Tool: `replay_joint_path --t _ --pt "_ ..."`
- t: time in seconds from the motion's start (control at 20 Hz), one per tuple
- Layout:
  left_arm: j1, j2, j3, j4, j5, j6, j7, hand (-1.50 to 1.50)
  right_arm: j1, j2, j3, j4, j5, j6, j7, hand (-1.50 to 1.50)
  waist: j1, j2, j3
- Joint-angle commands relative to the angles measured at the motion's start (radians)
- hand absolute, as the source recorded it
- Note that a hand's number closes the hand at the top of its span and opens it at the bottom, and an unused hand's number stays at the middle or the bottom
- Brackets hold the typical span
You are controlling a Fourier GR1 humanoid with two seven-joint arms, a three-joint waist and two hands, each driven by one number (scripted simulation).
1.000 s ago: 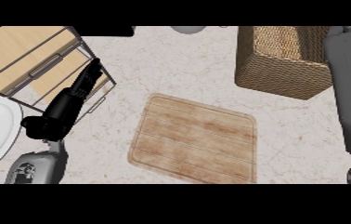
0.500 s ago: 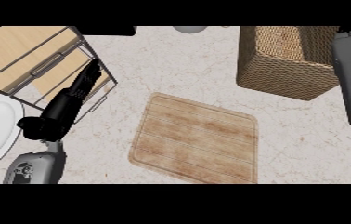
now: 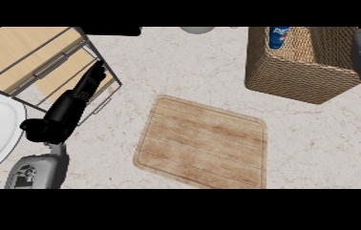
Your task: Pick the can from the cutting board and place it in the basket
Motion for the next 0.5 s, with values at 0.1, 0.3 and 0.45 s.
replay_joint_path --t 0.1,0.3,0.45 --pt "0.006 -0.016 -0.009 0.003 -0.011 0.012 -0.007 0.0 -0.048 -0.043 -0.077 0.021 -0.106 0.081 -0.052 -1.5 -0.006 -0.003 0.0" --pt "-0.025 -0.023 -0.014 -0.044 -0.01 0.029 0.091 0.0 -0.063 -0.04 -0.14 0.013 -0.182 0.075 -0.012 -1.5 -0.015 -0.009 0.0" --pt "-0.043 -0.029 -0.003 -0.016 -0.012 0.043 0.087 0.0 -0.039 -0.139 -0.159 0.041 -0.215 0.213 0.059 -1.5 -0.031 -0.011 -0.001"
